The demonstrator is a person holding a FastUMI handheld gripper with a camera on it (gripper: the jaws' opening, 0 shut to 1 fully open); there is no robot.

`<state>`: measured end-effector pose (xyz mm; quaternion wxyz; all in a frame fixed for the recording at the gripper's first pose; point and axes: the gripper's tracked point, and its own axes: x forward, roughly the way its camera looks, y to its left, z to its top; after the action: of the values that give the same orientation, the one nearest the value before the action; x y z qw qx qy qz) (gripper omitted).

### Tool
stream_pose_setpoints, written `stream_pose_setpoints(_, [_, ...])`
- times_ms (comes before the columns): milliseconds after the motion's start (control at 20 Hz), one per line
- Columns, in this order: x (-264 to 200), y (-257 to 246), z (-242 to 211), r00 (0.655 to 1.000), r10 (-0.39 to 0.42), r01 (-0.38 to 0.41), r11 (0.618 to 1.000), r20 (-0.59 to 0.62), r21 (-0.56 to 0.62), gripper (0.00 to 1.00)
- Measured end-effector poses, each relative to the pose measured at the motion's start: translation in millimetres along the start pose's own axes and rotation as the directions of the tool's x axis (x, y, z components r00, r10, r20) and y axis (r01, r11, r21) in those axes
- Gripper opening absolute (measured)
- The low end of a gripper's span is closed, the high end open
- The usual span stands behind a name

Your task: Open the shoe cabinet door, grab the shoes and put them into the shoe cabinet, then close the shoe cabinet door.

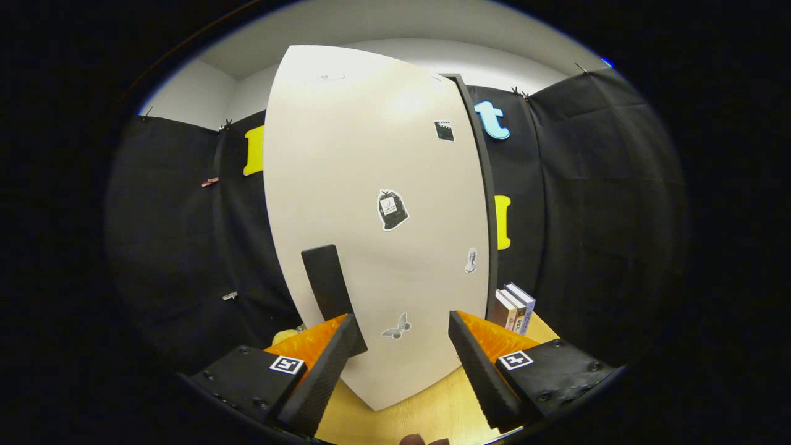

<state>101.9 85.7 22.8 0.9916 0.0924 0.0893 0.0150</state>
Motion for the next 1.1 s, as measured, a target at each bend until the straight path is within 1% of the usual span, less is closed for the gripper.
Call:
stream_pose_setpoints(150, [3,7,2,1.0,0.008,-0.008,1.0,0.009,-0.001,0.98])
stream_pose_setpoints(400, [6,2,4,1.0,-0.011,0.011,1.0,0.014,0.008,0.98])
stream_pose_setpoints(900, [-1,-17,10,0.998,-0.057,0.058,0.998,0.036,-0.031,0.98])
stream_pose_setpoints(1100, [-3,-18,10,0.997,-0.061,0.062,0.998,0.043,-0.032,0.98])
